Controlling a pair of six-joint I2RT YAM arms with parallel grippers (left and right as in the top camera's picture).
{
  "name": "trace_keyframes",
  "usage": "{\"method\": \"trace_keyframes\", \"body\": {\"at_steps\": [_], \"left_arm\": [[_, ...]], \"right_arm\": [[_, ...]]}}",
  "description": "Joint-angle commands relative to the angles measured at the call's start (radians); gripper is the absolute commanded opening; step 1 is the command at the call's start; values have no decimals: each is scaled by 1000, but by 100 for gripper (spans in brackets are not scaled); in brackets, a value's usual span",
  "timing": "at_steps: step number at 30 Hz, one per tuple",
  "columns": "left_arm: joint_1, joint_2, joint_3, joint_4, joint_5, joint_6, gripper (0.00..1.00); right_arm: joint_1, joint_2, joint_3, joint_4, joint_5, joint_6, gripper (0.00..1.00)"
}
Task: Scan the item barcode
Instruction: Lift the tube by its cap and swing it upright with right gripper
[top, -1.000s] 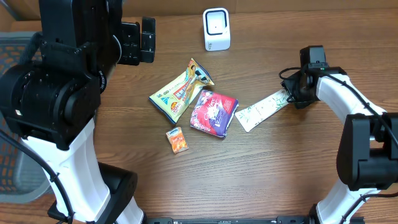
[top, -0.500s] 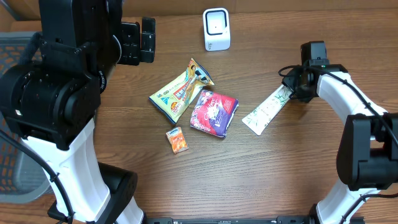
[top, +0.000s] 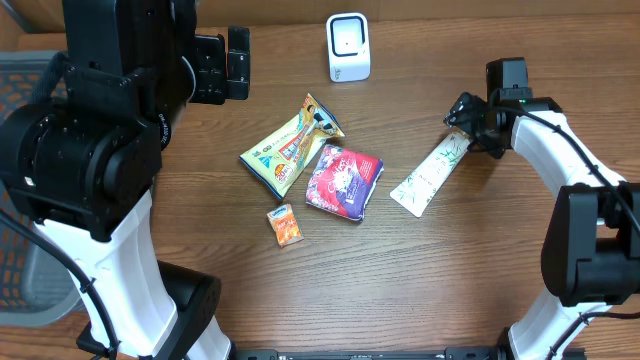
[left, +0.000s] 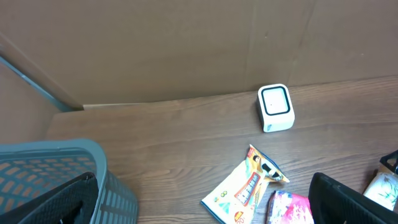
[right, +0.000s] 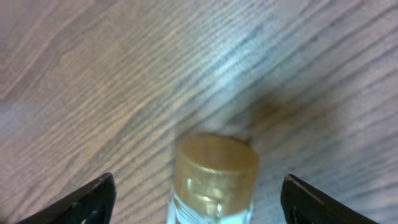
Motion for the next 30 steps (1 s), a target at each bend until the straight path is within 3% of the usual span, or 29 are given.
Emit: {"method": "trace_keyframes", "body": {"at_steps": [1,8,23,30], "left_arm": [[4,9,-4,2,8,-14,100],[5,9,-4,2,8,-14,100],[4,9,-4,2,8,-14,100],[4,9,-4,2,8,-14,100]], "right_arm": [[5,38,21,25,15,-27,82],[5,86,21,35,22,-27,80],[5,97,21,87,48,-35,59],[5,121,21,82,47,-55,59]]}}
